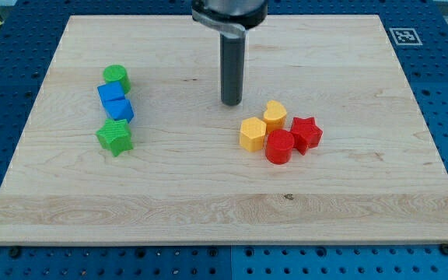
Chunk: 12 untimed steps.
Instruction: Place the yellow heart to the top of the red star
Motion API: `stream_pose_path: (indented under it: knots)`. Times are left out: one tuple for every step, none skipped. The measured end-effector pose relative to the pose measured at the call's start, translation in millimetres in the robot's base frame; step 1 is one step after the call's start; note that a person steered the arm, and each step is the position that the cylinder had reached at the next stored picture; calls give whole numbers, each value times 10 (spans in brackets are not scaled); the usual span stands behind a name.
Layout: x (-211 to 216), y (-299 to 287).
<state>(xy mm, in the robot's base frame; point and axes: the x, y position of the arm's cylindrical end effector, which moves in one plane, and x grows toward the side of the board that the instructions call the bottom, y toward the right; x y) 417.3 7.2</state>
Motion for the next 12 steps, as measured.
stream_pose_path:
  knots:
    - [14,1]
    - [21,18]
    - [200,19]
    - [286,47]
    - [286,60]
    - [286,122]
    - [282,211]
    - [282,323]
    - [282,489]
    - [282,594]
    - [283,636]
    - [289,694]
